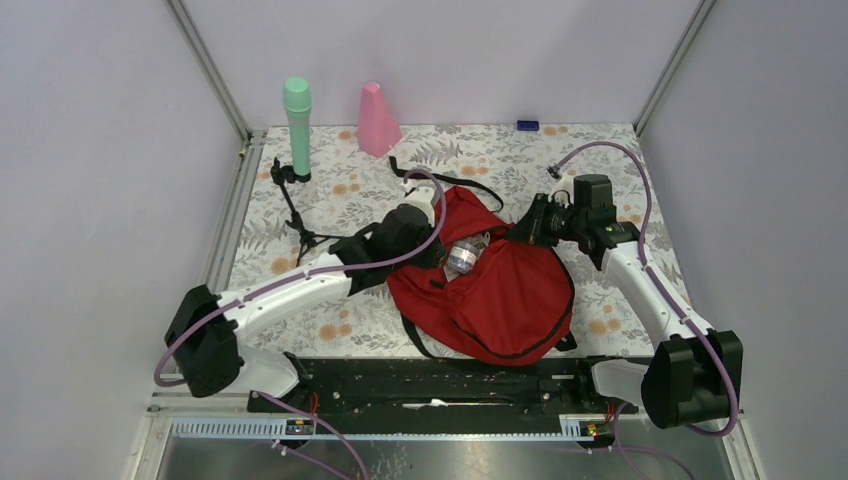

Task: Pack the student bag
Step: Adjust the student bag at the center of the board.

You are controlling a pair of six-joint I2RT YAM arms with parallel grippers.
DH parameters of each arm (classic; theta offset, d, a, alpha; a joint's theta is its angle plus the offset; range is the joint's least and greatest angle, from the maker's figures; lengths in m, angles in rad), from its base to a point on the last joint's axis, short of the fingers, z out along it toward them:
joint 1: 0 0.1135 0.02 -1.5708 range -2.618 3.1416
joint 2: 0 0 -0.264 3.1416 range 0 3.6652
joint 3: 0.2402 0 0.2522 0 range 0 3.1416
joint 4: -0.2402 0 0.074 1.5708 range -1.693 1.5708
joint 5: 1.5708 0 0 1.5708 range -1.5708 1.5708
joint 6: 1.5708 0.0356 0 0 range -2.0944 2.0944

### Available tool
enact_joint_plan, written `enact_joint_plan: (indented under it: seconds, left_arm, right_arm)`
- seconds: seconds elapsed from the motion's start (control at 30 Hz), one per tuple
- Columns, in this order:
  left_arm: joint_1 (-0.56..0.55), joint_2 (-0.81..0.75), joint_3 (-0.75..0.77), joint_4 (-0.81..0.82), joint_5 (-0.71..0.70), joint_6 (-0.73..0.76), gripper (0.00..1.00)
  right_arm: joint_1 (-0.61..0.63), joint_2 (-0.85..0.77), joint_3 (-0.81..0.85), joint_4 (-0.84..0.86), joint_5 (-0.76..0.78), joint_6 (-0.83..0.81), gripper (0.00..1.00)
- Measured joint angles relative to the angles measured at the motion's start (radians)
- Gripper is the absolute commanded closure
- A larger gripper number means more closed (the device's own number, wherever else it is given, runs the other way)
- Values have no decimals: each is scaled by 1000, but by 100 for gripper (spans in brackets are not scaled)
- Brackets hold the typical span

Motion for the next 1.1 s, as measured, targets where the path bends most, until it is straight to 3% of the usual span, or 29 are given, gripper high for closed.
enact_joint_plan:
  seconds: [0.2,0.53,0.6,0.73,0.8,0.9,1.1]
  left_arm:
    - [-18,-93,-3,35,8,18,100]
    - [-27,-89,-5,34,31,19,99]
    - [-31,-82,-5,39,43,20,87]
    - [-35,-78,-11,60,66,35,33]
    - [-36,-87,-23,79,73,39,18]
    - [-38,-125,-61,85,56,38,9]
    - [-10,-251,-151,50,-11,-39,4]
  right_arm:
    - [0,-1,25,-7,15,2,74]
    - [0,-37,65,26,19,2,57]
    - [0,-42,65,27,19,2,52]
    - [0,-59,65,27,19,-5,44]
    - [0,-75,64,27,19,-21,41]
    - [1,-127,58,27,19,-72,38]
    - [91,-291,45,22,37,-236,37]
